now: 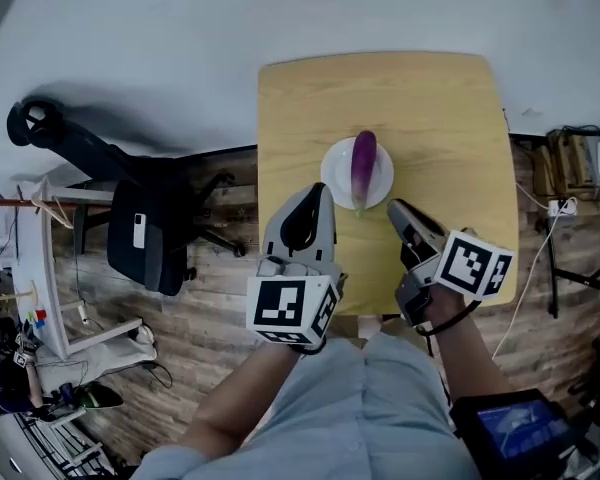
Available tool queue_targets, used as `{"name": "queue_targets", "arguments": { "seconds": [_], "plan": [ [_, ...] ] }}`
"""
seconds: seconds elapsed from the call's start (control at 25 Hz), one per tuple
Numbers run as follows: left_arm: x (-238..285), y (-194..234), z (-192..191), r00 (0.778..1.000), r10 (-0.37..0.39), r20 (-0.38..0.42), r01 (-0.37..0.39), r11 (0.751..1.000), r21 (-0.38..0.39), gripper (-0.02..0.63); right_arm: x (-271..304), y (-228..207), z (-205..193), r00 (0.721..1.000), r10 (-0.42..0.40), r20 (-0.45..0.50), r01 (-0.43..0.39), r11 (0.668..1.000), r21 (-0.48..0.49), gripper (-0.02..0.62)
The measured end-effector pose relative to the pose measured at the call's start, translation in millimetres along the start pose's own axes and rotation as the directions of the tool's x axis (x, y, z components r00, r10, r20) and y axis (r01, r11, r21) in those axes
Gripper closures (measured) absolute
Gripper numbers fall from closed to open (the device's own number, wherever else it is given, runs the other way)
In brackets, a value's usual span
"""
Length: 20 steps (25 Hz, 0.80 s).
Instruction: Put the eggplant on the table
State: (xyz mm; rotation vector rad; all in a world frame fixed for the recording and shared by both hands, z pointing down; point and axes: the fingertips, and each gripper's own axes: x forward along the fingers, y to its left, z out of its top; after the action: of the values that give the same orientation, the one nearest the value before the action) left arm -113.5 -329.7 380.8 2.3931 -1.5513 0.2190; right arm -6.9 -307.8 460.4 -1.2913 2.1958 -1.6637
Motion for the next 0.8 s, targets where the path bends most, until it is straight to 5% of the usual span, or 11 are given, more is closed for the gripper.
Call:
{"name": "queue_targets", "arguments": {
  "seconds": [0.16,0.4,0.8],
  "plan": [
    [-17,-21,28,0.999,0.013,0.043,-0.014,1.000,0.005,0.600,-25,45,17,0.996,0.050,0.068,-0.034,0.977,-0.212,0.588],
    [-41,-48,57,0.995,0.021,0.100,-0.025,0.999,0.035,0.600,-55,98,33,0.984,0.086,0.158,0.000,0.876,-0.482,0.594],
    [-67,-65,81,0.985,0.017,0.174,-0.027,0.998,0.054,0.600,-75,134,31,0.971,0.136,0.198,0.013,0.792,-0.610,0.595]
  ]
}}
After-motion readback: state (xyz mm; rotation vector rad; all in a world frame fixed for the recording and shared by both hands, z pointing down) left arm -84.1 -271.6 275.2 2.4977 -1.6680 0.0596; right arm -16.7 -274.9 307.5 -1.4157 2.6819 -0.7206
